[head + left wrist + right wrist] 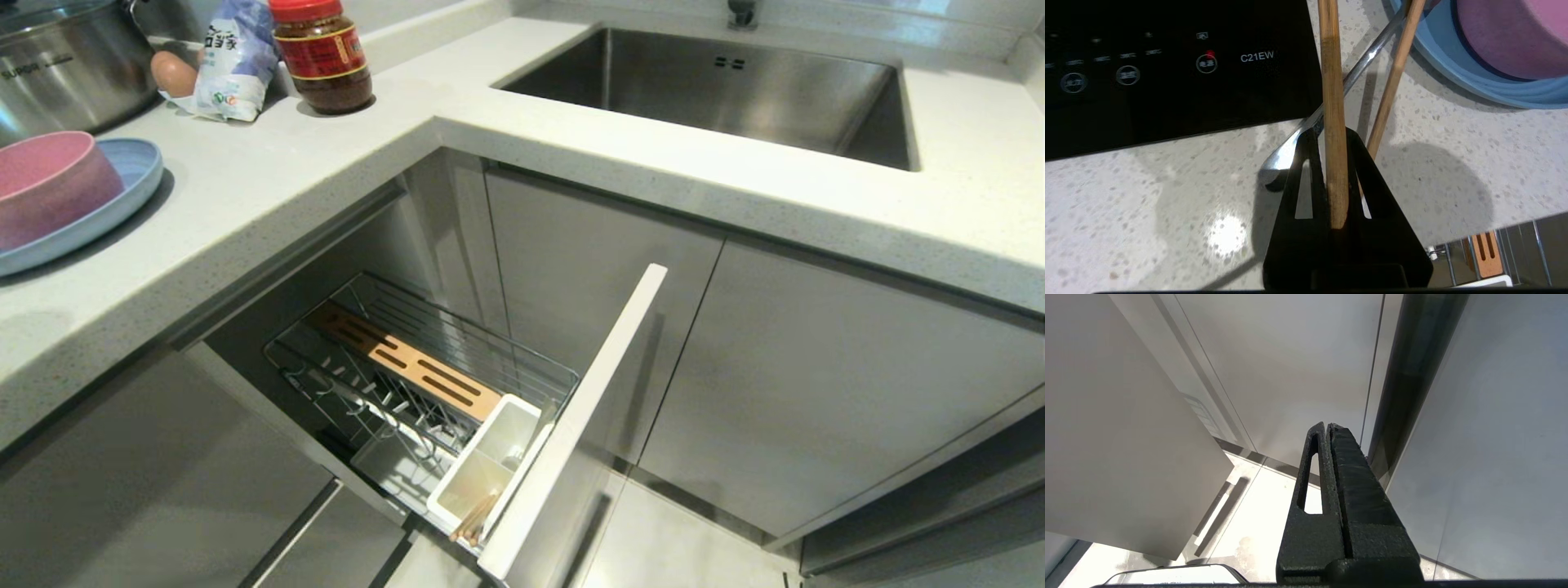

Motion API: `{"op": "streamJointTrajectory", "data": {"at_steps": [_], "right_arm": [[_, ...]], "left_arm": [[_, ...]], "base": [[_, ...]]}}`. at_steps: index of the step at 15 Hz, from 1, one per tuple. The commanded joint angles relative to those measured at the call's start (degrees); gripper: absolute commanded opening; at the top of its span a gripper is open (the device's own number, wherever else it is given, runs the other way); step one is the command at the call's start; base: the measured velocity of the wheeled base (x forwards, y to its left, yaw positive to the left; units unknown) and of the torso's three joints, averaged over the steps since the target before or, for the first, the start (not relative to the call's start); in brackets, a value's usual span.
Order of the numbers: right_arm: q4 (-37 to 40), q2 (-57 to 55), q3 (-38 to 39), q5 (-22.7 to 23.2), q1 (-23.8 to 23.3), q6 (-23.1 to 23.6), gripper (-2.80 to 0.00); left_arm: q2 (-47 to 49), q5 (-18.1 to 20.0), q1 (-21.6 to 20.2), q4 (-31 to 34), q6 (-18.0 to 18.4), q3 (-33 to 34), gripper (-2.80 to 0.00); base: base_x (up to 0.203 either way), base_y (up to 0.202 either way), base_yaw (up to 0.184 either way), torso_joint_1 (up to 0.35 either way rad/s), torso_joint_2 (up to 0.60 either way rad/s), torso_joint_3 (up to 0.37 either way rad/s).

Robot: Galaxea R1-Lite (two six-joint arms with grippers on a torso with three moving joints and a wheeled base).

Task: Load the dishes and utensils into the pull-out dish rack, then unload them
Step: Take the chopsticks out of the cupboard

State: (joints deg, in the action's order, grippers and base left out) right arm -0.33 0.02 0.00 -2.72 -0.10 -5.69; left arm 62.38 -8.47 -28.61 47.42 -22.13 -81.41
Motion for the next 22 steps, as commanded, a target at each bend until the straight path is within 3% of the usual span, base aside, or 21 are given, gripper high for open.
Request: {"op": "streamJointTrajectory", "data": {"at_steps": [1,3,20,21,22], "right_arm": [[0.0,0.2,0.0,0.0,0.0,0.0,-2.8],[0.0,0.2,0.0,0.0,0.1,0.0,-2.8],[0.0,0.2,0.0,0.0,0.0,0.0,-2.8],[0.0,0.2,0.0,0.0,0.0,0.0,-2.8],[0.0,0.2,0.0,0.0,0.0,0.0,-2.8]], "left_arm": [[2.8,1.2,0.1,0.1,-0.2,0.9,-2.8],[4.2,3.3,0.0,0.1,-0.1,0.8,-2.8],[5.2,3.4,0.0,-1.4,-0.1,0.9,-2.8],[5.2,3.4,0.0,-1.4,-0.1,0.9,0.0],[5.2,3.4,-0.1,-1.5,-0.1,0.9,0.0]], "base": [[0.0,0.0,0.0,0.0,0.0,0.0],[0.0,0.0,0.0,0.0,0.0,0.0],[0.0,0.0,0.0,0.0,0.0,0.0],[0.0,0.0,0.0,0.0,0.0,0.0],[0.0,0.0,0.0,0.0,0.0,0.0]]}}
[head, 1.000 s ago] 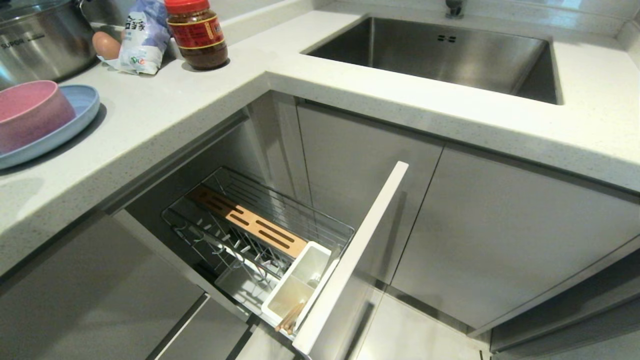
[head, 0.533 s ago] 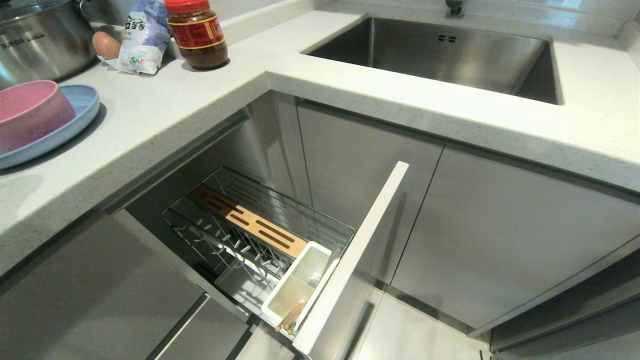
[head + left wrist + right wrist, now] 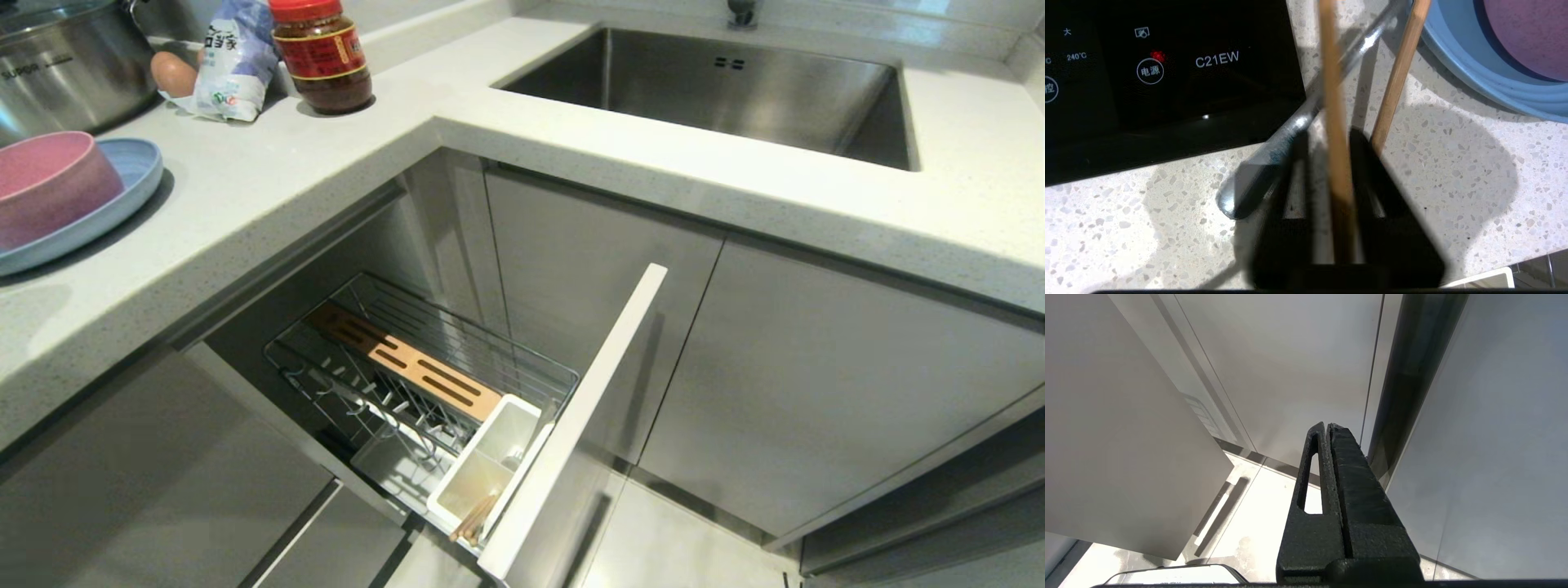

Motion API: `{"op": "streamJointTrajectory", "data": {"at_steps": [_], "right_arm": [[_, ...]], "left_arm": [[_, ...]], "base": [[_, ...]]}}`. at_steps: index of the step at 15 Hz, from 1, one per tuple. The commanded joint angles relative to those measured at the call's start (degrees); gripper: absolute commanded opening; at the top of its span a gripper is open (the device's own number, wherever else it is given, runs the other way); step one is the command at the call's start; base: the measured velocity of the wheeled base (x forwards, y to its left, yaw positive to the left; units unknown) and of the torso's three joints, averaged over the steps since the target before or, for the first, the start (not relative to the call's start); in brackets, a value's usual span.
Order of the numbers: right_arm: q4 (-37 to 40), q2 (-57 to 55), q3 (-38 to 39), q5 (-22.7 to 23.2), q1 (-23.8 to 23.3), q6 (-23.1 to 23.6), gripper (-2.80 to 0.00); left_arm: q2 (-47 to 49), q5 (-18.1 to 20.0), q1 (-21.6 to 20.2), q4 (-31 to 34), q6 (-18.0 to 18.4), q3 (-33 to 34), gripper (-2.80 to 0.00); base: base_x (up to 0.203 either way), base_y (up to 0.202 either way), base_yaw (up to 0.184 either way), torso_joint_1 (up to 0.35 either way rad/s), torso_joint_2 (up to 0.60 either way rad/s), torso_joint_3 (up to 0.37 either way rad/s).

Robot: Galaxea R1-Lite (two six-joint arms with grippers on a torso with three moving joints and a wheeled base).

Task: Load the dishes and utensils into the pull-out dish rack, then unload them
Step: Take the chopsticks out of the cupboard

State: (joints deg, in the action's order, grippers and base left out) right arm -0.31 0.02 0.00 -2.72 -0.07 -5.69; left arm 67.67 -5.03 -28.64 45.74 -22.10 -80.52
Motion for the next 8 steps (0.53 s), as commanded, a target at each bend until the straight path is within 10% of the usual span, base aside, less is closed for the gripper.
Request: {"op": "streamJointTrajectory", "data": {"at_steps": [1,8], "right_arm": [[0.0,0.2,0.0,0.0,0.0,0.0,-2.8],[0.0,0.2,0.0,0.0,0.1,0.0,-2.8]], "left_arm": [[-0.2,-0.1,-0.1,0.2,-0.2,0.0,0.0],[-0.7,-0.1,-0.3,-0.6,-0.3,-0.1,0.0]], "base": [[0.0,0.0,0.0,0.0,0.0,0.0],[0.0,0.0,0.0,0.0,0.0,0.0]]}}
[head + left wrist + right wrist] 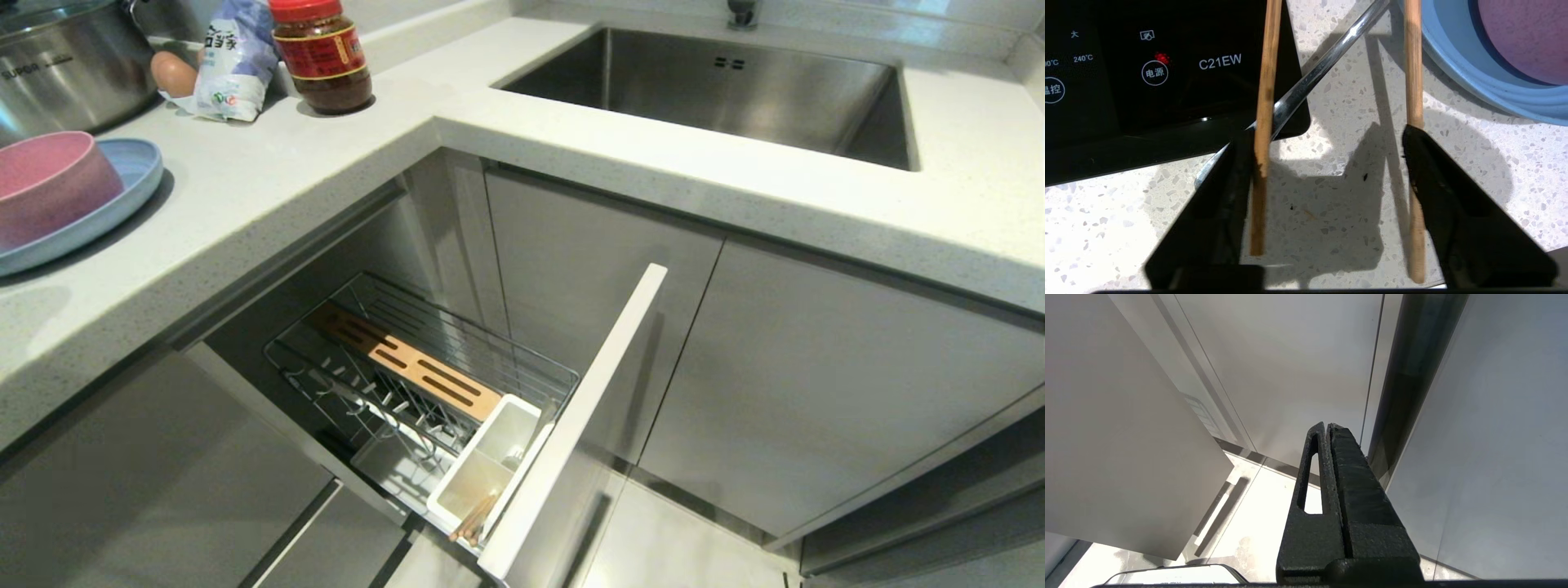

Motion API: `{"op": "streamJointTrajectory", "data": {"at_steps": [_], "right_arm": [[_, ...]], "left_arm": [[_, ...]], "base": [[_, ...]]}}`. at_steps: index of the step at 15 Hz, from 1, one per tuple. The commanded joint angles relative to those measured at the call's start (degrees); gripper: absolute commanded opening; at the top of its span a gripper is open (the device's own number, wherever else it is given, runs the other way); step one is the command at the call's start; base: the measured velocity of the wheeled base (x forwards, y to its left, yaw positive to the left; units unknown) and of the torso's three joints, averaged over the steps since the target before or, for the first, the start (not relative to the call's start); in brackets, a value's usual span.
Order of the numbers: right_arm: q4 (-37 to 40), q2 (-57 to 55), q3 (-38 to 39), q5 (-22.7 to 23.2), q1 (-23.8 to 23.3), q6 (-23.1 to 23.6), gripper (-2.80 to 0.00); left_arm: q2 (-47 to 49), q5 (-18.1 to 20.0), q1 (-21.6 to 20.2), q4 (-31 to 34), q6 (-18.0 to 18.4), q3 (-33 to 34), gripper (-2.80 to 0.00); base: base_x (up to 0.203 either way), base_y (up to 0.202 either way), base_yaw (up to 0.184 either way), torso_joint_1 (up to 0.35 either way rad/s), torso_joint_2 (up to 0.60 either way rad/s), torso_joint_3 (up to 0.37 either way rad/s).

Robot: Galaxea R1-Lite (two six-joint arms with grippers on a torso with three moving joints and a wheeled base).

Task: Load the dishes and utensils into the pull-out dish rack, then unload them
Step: Take the chopsticks out of the cupboard, then close the cupboard

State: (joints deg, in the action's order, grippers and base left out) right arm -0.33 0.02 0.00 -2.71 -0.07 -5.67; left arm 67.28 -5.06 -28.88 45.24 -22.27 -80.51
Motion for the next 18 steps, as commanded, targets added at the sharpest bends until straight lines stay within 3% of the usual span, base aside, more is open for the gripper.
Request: {"op": "streamJointTrajectory", "data": {"at_steps": [1,9,10,14,18], "right_arm": [[0.0,0.2,0.0,0.0,0.0,0.0,-2.8],[0.0,0.2,0.0,0.0,0.0,0.0,-2.8],[0.0,0.2,0.0,0.0,0.0,0.0,-2.8],[0.0,0.2,0.0,0.0,0.0,0.0,-2.8],[0.0,0.2,0.0,0.0,0.0,0.0,-2.8]], "left_arm": [[-0.8,-0.1,0.0,-0.5,-0.1,-0.2,0.0],[-6.6,0.0,0.5,-3.1,-0.4,-3.2,0.0],[-7.3,0.0,0.5,-4.1,-0.3,-3.9,-2.8],[-7.8,0.1,4.2,-8.8,-0.5,-11.3,-2.8],[-6.2,0.0,16.1,-17.9,-1.4,-18.8,-2.8]], "base": [[0.0,0.0,0.0,0.0,0.0,0.0],[0.0,0.0,0.0,0.0,0.0,0.0],[0.0,0.0,0.0,0.0,0.0,0.0],[0.0,0.0,0.0,0.0,0.0,0.0],[0.0,0.0,0.0,0.0,0.0,0.0]]}}
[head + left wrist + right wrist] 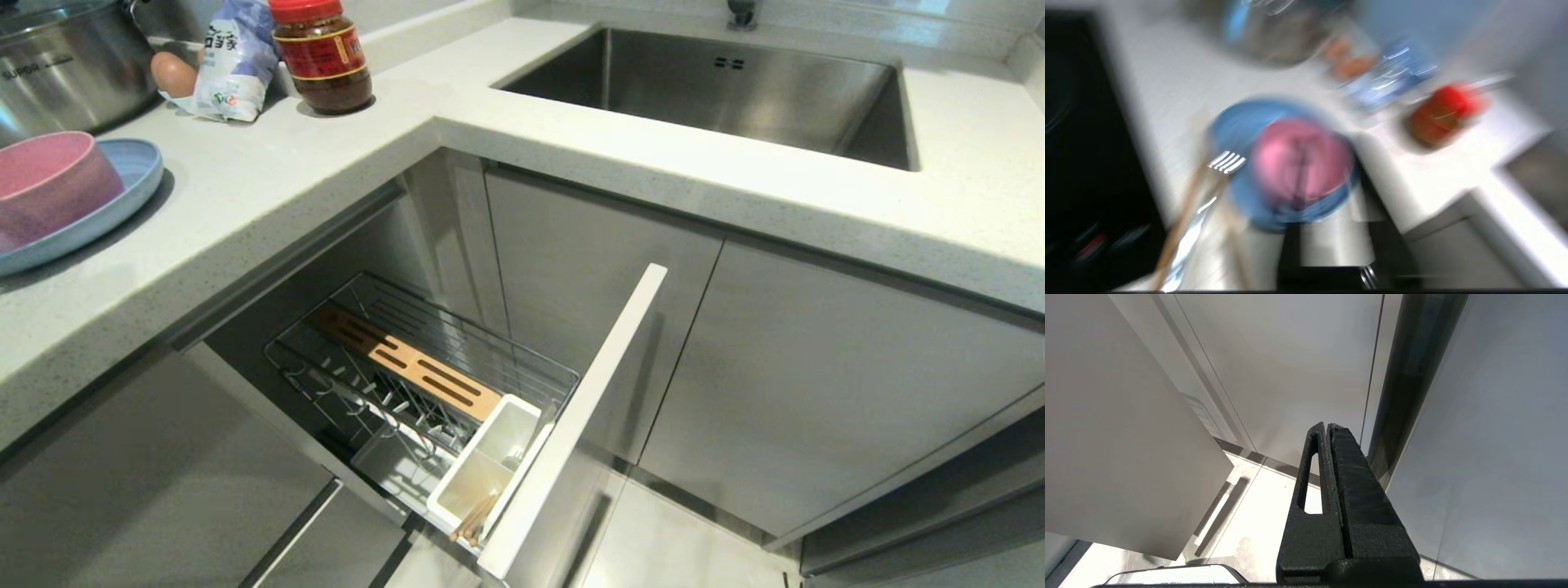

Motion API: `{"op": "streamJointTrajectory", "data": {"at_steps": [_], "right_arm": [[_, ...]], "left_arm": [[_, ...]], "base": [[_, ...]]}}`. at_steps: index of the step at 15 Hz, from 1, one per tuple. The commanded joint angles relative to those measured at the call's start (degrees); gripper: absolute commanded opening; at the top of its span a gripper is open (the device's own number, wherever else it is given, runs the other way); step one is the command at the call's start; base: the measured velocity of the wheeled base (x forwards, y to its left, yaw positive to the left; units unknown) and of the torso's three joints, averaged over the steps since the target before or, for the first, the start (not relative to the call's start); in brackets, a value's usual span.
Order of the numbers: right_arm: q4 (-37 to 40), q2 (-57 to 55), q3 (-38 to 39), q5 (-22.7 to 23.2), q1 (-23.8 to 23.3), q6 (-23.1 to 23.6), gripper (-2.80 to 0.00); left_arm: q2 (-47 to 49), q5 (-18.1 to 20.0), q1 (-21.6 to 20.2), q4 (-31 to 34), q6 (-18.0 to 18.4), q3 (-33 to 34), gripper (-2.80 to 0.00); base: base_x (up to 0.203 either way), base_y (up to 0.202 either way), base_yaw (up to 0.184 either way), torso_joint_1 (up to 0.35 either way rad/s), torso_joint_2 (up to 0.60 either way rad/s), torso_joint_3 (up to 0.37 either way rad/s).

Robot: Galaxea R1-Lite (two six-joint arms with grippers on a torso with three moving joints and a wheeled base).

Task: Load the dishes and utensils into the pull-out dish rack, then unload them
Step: Close the cupboard

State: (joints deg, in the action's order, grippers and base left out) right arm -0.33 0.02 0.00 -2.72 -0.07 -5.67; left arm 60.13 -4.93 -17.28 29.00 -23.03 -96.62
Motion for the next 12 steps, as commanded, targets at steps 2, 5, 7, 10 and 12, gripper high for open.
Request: {"op": "streamJointTrajectory", "data": {"at_steps": [2,5,7,10,12], "right_arm": [[0.0,0.2,0.0,0.0,0.0,0.0,-2.8],[0.0,0.2,0.0,0.0,0.0,0.0,-2.8],[0.0,0.2,0.0,0.0,0.0,0.0,-2.8],[0.0,0.2,0.0,0.0,0.1,0.0,-2.8],[0.0,0.2,0.0,0.0,0.0,0.0,-2.8]], "left_arm": [[3.0,-0.2,9.5,-3.3,-5.8,-6.5,-2.8],[2.4,-0.1,14.1,-3.3,-8.5,-6.7,-2.8],[-1.5,0.3,15.3,-3.2,-8.2,-4.9,-2.8],[-10.6,1.6,15.7,-3.2,-2.7,2.1,-2.8],[-20.2,3.6,15.9,-3.4,2.5,10.3,-2.8]], "base": [[0.0,0.0,0.0,0.0,0.0,0.0],[0.0,0.0,0.0,0.0,0.0,0.0],[0.0,0.0,0.0,0.0,0.0,0.0],[0.0,0.0,0.0,0.0,0.0,0.0],[0.0,0.0,0.0,0.0,0.0,0.0]]}}
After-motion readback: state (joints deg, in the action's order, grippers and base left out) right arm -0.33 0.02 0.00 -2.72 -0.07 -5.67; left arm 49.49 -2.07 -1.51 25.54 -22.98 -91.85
